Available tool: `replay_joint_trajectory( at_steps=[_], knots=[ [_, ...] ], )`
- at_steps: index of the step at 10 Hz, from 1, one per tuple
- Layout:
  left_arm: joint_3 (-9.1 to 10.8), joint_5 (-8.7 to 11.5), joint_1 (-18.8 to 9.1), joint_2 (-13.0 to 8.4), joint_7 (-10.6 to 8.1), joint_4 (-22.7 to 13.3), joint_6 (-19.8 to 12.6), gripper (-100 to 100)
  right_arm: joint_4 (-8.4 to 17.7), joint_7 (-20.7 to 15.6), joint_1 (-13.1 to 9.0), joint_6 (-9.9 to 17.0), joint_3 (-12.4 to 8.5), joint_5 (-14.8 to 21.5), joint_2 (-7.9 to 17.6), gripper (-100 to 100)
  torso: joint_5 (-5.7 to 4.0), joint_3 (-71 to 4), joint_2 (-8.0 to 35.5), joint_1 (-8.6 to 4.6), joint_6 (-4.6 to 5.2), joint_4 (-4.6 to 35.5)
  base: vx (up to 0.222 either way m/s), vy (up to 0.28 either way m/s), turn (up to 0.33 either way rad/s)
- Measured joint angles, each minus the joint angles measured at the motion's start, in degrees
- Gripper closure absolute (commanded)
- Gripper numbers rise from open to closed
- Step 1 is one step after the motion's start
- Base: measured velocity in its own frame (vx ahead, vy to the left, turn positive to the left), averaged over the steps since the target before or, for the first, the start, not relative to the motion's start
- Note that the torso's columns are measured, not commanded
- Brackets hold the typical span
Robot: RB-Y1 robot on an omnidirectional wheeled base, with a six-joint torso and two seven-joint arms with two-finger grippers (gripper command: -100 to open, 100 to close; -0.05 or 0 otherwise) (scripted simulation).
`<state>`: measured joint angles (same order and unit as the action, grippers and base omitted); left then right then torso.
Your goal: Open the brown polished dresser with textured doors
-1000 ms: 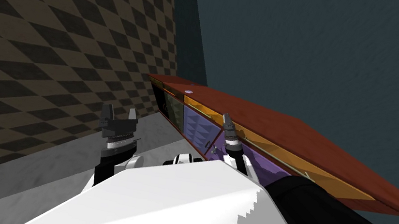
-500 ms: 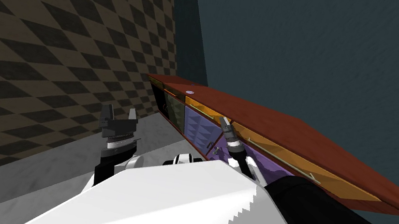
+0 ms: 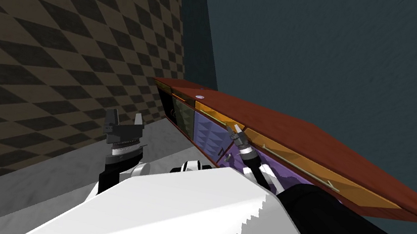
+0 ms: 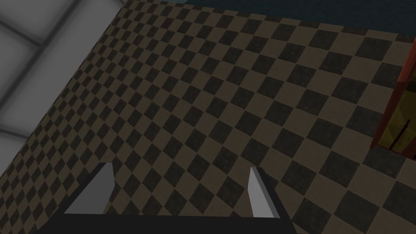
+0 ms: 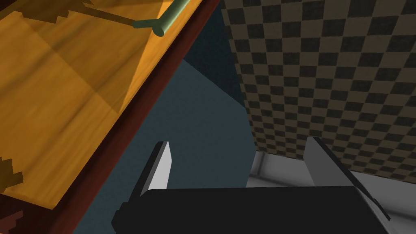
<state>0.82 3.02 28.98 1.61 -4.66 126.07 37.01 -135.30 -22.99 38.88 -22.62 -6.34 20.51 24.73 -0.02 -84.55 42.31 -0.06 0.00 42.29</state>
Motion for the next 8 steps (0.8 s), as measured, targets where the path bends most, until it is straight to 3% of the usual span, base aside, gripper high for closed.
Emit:
replay_joint_trajectory(
  at_steps=[2, 8],
  knots=[
    [0.0, 0.0, 0.0, 0.0, 0.0, 0.0, 0.0, 0, 0.35, -2.73, 1.31, 0.75, -1.07, 1.52, 2.02, -100, 0.01, -0.02, -0.03, 0.05, 0.01, -0.01, 0.023, 0.052, -0.033],
    [0.0, 0.0, 0.0, 0.0, 0.0, 0.0, 0.0, 0, 0.09, -12.33, 4.8, 7.17, -4.48, 7.45, 10.97, -100, 0.02, -0.01, -0.01, 0.07, 0.0, 0.0, 0.027, 0.06, -0.03]
  ],
)
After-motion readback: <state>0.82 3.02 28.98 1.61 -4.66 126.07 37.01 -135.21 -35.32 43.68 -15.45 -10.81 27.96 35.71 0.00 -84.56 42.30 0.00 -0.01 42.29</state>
